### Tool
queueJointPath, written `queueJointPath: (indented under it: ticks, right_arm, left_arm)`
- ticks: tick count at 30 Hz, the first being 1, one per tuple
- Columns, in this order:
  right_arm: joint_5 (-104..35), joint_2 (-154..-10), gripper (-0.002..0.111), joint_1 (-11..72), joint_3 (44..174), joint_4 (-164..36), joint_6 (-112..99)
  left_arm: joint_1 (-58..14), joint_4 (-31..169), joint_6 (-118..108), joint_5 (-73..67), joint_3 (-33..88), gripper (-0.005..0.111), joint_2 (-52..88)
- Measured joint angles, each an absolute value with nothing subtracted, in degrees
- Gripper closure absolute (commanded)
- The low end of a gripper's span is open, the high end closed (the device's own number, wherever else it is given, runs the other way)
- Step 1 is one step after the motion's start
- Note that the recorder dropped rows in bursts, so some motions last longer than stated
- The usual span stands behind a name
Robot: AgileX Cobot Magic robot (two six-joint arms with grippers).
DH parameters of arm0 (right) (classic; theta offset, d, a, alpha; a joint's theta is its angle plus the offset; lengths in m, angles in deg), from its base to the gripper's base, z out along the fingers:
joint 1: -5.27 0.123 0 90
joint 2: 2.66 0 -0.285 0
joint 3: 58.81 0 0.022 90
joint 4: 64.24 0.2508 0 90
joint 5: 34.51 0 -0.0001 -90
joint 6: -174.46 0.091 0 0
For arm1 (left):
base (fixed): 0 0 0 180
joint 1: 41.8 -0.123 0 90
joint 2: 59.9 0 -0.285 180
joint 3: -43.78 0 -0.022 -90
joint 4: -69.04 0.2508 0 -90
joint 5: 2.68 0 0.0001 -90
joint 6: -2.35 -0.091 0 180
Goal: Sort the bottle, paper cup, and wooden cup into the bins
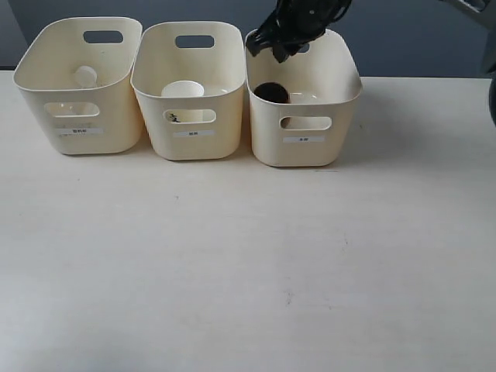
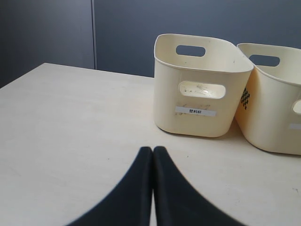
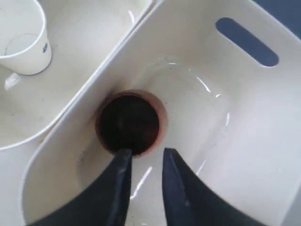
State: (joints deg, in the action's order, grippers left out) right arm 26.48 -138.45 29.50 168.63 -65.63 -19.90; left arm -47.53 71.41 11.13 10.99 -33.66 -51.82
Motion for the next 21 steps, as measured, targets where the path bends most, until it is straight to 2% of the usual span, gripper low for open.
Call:
queueJointPath:
  ticks: [5,9,14,21]
  right_arm:
    - [30.6,-134.6,0.088,29.5,168.5,-70.2,-16.9]
    - [32.0,-130.4,0.109,28.3,165.7,-70.4,-16.4]
    - [29.5,-123.1,0.109,25.5,156.8,-69.6,-16.2]
    - [18.0,-108.9,0.109,19.3,134.3,-68.3,-16.3]
  left_arm:
    - [-47.5,71.4,11.1,11.0,-33.7,0.107,-51.8]
    - [-47.5,71.4,11.1,11.0,-33.7,0.107,-51.8]
    - [-47.5,71.4,11.1,11.0,-33.7,0.107,-51.8]
    - [-47.5,71.4,11.1,11.0,-33.7,0.107,-51.8]
